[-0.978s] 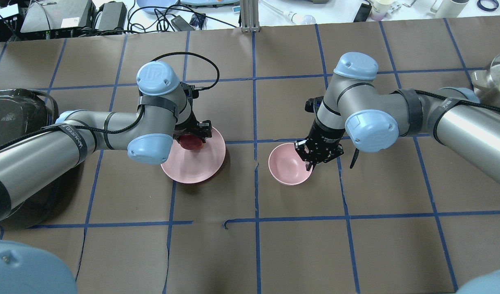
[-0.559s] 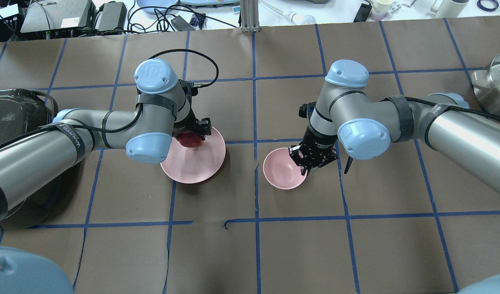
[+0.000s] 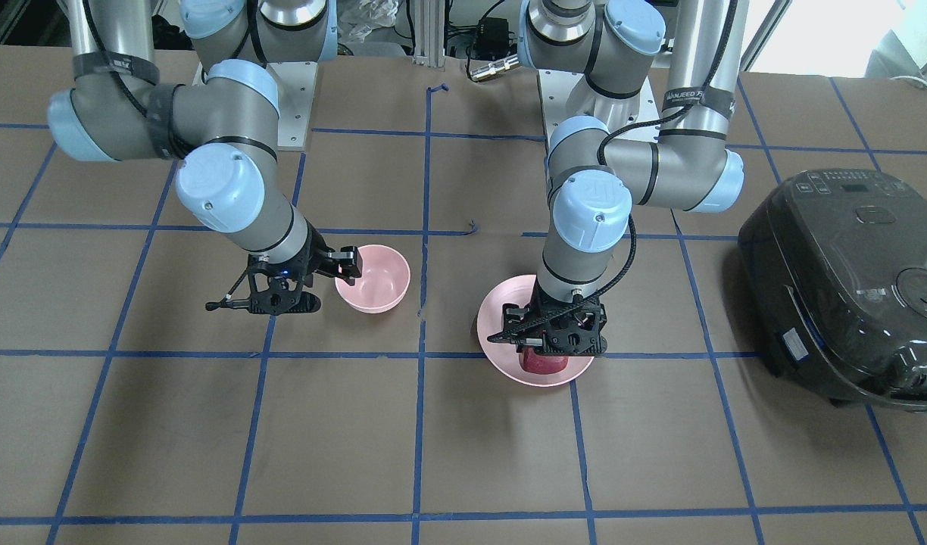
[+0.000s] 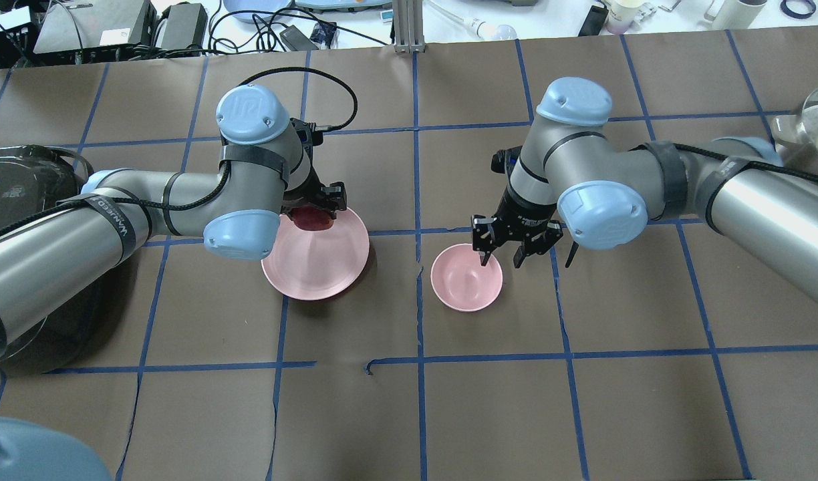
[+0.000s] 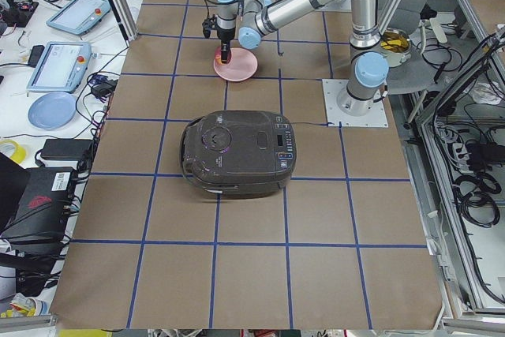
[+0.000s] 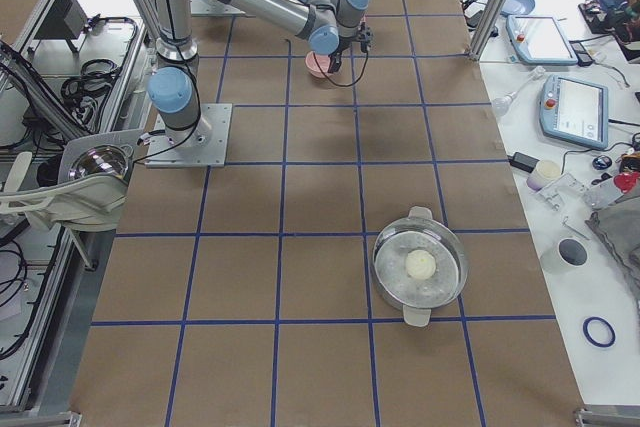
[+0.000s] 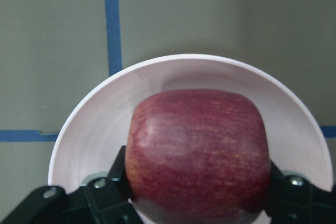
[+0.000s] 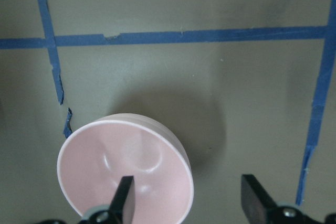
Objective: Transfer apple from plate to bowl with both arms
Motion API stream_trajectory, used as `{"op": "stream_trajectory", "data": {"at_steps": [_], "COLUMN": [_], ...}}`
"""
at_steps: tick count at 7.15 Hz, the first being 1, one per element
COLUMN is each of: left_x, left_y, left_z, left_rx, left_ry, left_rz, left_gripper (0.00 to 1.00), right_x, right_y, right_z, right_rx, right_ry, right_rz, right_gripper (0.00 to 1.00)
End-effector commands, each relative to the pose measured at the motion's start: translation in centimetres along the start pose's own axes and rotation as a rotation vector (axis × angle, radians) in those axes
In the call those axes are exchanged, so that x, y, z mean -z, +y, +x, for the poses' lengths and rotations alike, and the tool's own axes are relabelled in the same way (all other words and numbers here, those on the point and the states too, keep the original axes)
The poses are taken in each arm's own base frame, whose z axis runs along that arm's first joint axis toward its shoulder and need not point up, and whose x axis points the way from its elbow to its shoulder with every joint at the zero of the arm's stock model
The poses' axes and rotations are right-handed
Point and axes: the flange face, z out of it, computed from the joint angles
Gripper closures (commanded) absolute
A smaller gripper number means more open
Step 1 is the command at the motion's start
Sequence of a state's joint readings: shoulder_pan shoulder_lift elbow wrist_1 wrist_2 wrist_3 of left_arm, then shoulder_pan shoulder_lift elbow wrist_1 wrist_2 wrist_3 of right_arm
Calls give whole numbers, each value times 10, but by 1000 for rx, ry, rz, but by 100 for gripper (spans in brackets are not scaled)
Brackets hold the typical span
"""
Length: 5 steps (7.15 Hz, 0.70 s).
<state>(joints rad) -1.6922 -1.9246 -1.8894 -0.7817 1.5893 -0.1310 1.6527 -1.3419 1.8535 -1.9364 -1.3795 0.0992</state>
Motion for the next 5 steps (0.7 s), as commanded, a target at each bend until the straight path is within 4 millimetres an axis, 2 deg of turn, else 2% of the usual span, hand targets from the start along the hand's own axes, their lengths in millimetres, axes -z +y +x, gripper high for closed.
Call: {"op": "stream_trajectory", "data": {"at_steps": [1,2,3,4,5], "left_x": [19,36,45,53,51], "left_y": [5,3,6,19,35], "left_z": [28,52,87,122,150], "left_rx": [39,50,94,111,140], "left_ry": [24,37,55,76,85], "left_rz": [37,62,76,83,72], "left_gripper": [96,96,96,95,95], "right_x": [101,143,183,214,213], "right_y": [-17,-14,3,23,21], "right_z": [33,50,52,49,49], "right_rx": [-60,-77,-55,-67,-77], "right_ry": [44,91,172,184,182], "right_rz": [67,38,57,113,122], "right_gripper": [0,0,0,0,0]}}
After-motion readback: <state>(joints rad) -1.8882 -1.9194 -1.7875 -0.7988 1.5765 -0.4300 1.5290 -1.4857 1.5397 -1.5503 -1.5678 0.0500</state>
